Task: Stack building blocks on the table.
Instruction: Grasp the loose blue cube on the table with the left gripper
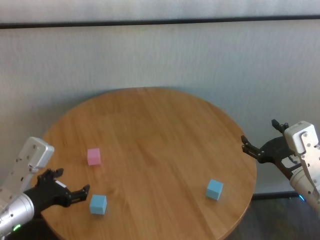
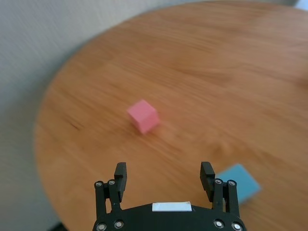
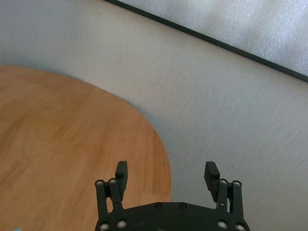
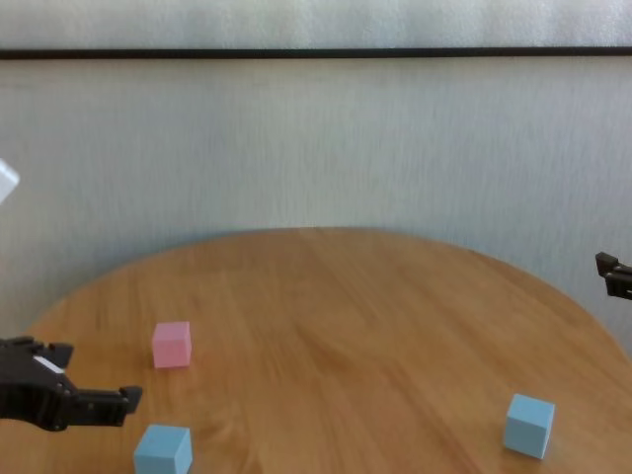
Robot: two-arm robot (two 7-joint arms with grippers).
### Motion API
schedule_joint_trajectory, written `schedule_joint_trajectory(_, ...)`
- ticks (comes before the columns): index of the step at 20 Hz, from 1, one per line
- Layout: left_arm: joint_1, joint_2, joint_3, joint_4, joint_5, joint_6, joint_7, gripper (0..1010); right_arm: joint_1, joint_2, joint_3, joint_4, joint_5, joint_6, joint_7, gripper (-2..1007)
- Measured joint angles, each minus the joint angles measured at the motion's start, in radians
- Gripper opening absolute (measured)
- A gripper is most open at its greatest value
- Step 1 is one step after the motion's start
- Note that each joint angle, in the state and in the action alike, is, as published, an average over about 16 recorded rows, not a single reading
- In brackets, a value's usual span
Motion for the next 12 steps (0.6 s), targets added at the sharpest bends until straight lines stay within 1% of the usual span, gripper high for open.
schedule_joint_trajectory(2, 0.011, 0.005, -0.01, -0.019, -0.021, 0.038, -0.014, 999, 0.0, 0.0, 0.0, 0.0, 0.0, 0.0, 0.0, 1005)
schedule_joint_trajectory(6, 0.034, 0.012, -0.033, -0.054, -0.061, 0.103, -0.04, 999, 0.0, 0.0, 0.0, 0.0, 0.0, 0.0, 0.0, 1005)
schedule_joint_trajectory(9, 0.05, 0.018, -0.051, -0.082, -0.087, 0.141, -0.055, 999, 0.0, 0.0, 0.0, 0.0, 0.0, 0.0, 0.0, 1005)
schedule_joint_trajectory(12, 0.062, 0.025, -0.065, -0.11, -0.105, 0.177, -0.068, 999, 0.0, 0.0, 0.0, 0.0, 0.0, 0.0, 0.0, 1005)
